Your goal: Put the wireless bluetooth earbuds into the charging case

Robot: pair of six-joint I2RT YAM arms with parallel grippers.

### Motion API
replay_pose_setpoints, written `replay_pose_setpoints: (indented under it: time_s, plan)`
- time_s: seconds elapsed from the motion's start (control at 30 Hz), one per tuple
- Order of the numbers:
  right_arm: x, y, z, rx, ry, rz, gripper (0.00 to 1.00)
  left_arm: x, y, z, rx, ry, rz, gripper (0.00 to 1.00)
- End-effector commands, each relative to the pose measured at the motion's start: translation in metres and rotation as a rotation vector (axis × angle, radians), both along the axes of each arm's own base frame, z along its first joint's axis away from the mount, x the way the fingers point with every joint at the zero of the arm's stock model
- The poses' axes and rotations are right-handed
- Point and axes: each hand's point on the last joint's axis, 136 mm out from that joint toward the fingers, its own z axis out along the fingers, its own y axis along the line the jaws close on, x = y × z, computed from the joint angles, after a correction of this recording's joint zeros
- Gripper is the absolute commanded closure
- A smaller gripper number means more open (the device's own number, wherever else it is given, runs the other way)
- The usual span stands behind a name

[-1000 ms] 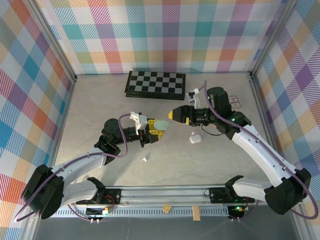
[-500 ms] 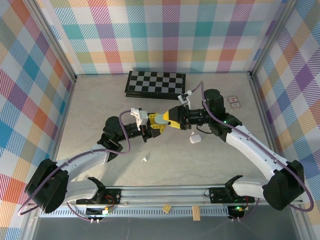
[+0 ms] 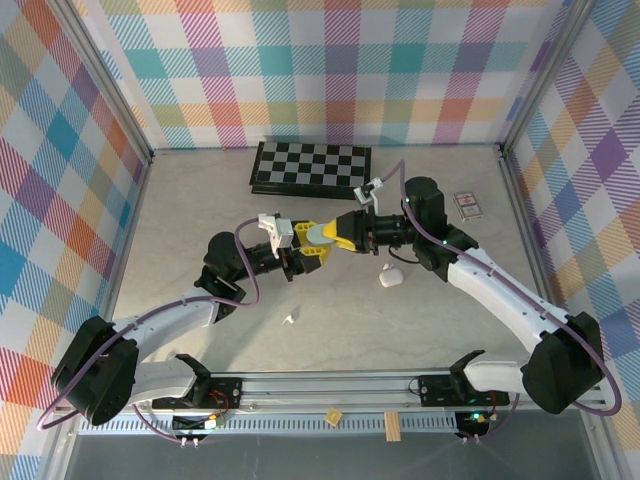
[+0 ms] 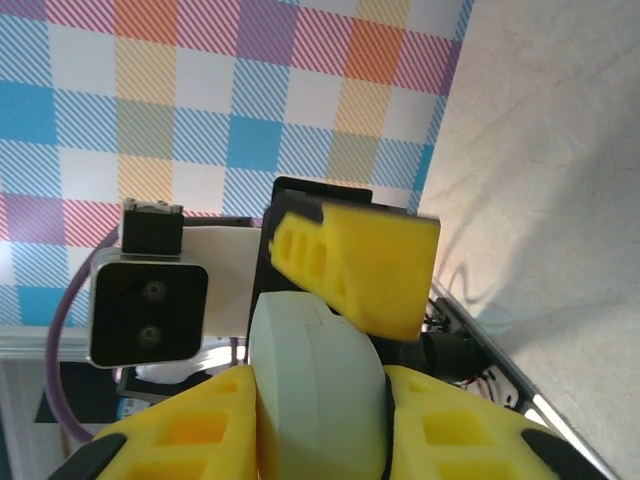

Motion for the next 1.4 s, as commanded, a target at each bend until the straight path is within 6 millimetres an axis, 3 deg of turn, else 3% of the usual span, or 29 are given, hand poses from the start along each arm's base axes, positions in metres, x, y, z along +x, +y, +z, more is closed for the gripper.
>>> replay_pose_setpoints:
  time_s: [0.0, 0.2, 0.3, 0.53, 0.93, 1.2, 1.37]
  plan:
    - [0.011, -0.012, 0.005, -0.047, -0.1, -0.082, 0.79, -0.008, 0.003, 0.001, 0.025, -0.026, -0.017, 0.42]
    - [0.051, -0.043, -0.046, -0.265, -0.104, -0.274, 0.79, -0.014, 0.013, -0.02, 0.072, 0.027, 0.022, 0.08]
    - [0.068, -0.048, -0.075, -0.371, -0.107, -0.309, 0.78, -0.015, 0.02, -0.033, 0.094, 0.063, 0.06, 0.01]
    - [0.112, -0.045, -0.144, -0.563, -0.102, -0.323, 0.78, -0.019, 0.04, -0.062, 0.149, 0.134, 0.162, 0.0]
    - [0.158, 0.018, -0.236, -0.62, -0.024, -0.217, 0.78, -0.019, 0.049, -0.083, 0.171, 0.191, 0.213, 0.0]
    - [0.176, 0.039, -0.262, -0.647, -0.005, -0.184, 0.74, -0.019, 0.05, -0.084, 0.175, 0.205, 0.221, 0.0]
    - [0.18, 0.033, -0.249, -0.689, -0.06, -0.188, 0.52, -0.017, 0.051, -0.085, 0.181, 0.211, 0.229, 0.0]
